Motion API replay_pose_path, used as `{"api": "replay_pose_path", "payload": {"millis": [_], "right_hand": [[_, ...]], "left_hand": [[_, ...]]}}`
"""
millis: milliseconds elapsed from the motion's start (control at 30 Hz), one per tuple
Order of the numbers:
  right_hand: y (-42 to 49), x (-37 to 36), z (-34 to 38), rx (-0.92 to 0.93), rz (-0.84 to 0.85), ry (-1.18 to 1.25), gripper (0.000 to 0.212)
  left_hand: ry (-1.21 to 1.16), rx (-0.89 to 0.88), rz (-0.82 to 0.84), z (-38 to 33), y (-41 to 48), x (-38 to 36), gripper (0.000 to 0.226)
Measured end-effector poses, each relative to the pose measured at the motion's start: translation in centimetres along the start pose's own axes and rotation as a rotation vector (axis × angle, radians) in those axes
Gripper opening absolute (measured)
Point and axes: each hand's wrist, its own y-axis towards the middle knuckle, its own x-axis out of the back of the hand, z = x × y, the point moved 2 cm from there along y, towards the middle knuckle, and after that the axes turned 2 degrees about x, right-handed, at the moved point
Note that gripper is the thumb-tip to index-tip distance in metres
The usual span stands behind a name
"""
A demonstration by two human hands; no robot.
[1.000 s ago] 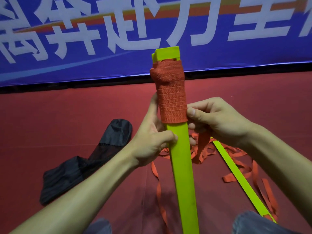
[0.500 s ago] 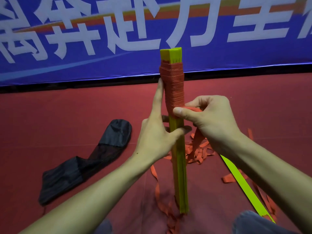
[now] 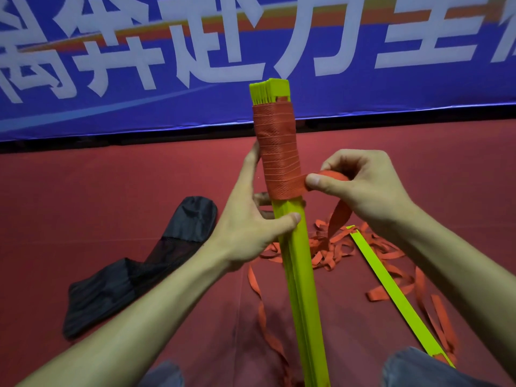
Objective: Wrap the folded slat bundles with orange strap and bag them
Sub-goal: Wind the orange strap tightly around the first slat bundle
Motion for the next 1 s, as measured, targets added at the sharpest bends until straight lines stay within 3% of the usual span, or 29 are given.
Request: {"api": "replay_pose_path", "payload": {"millis": [267, 467, 600, 733, 900, 1000], "right_hand": [[-0.1, -0.3, -0.4, -0.004, 0.144, 0.122, 0.019], [-1.2, -1.4, -0.9, -0.135, 0.493, 0.299, 0.023], [-0.9, -1.5, -0.4, -0.143, 0.199, 0.202, 0.025], [-0.7, -1.5, 0.0, -0.115, -0.026, 0.071, 0.028], [-1.0, -2.1, 0.2, -0.098, -0.093, -0.017, 0.031], [-0.9, -1.9, 0.2, -0.087, -0.069, -0.027, 0.028]], "left_hand": [[-0.204, 0.038, 0.192, 0.2, -0.1, 0.0, 0.09], [-0.286, 0.114, 0.309, 0.4, -0.3, 0.0, 0.095], [-0.214, 0.084, 0.194, -0.5, -0.1, -0.3, 0.108], [0.052, 0.002, 0.08, -0.9, -0.3, -1.1, 0.129], [0.434, -0.029, -0.143, -0.8, -0.6, -1.8, 0.128], [0.464, -0.019, -0.153, -0.8, -0.6, -1.3, 0.123]]}}
